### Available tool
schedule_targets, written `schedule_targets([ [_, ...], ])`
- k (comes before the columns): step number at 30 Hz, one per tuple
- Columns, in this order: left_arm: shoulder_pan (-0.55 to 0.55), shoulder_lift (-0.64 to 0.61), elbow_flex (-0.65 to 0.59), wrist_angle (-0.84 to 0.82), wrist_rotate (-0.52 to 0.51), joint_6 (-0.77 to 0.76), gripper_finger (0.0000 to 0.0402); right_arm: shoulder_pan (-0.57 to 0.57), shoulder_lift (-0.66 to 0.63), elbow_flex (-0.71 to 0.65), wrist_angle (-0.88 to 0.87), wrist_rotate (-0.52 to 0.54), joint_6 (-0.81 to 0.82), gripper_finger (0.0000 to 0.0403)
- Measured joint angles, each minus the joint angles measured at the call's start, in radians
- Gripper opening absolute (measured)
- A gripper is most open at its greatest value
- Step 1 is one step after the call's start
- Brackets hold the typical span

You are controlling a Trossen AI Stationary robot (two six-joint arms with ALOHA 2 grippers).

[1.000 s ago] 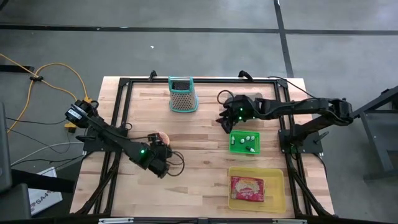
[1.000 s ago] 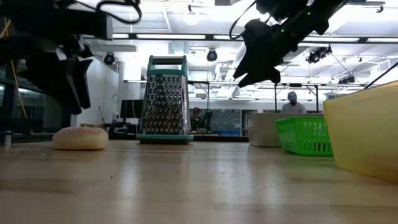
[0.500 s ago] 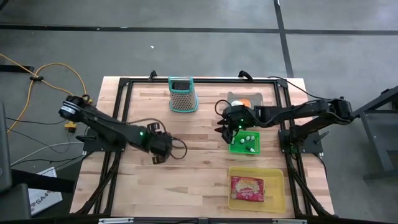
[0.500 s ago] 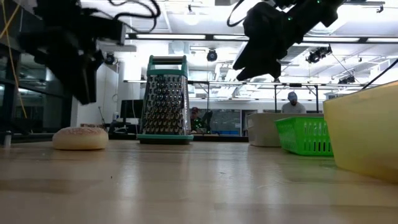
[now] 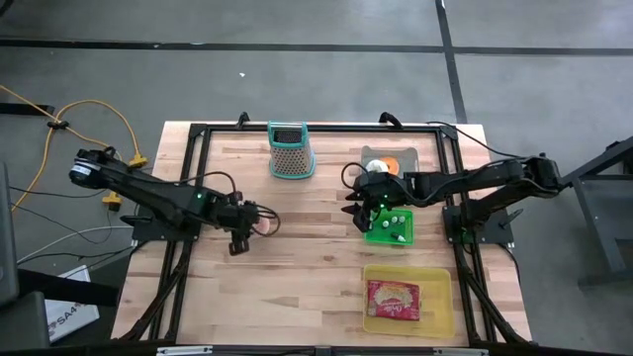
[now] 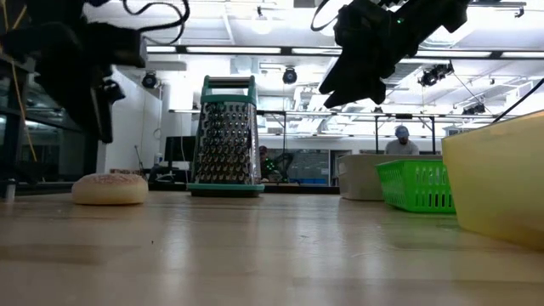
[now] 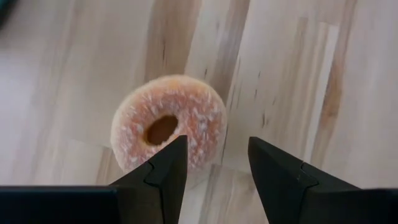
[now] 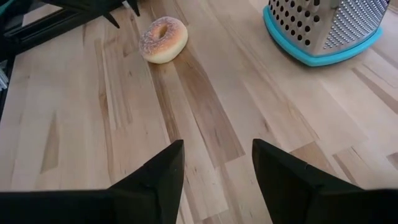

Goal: Pick & Place Food Item
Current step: Put the pink donut into the gray bin

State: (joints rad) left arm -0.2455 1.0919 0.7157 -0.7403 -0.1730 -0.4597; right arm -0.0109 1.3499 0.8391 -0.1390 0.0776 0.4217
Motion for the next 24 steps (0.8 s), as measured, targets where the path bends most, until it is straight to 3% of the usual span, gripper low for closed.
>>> schedule_targets([
  [11, 0.000, 0.037, -0.054, 0.070, 0.003, 0.080, 0.0163, 0.000, 0.000, 0.000, 0.002, -0.001, 0.000, 0.0176],
  [24, 0.003, 0.181, -0.053, 0.117, -0.036, 0.115, 0.0163, 0.000, 0.000, 0.000, 0.009, -0.002, 0.000, 0.0176],
])
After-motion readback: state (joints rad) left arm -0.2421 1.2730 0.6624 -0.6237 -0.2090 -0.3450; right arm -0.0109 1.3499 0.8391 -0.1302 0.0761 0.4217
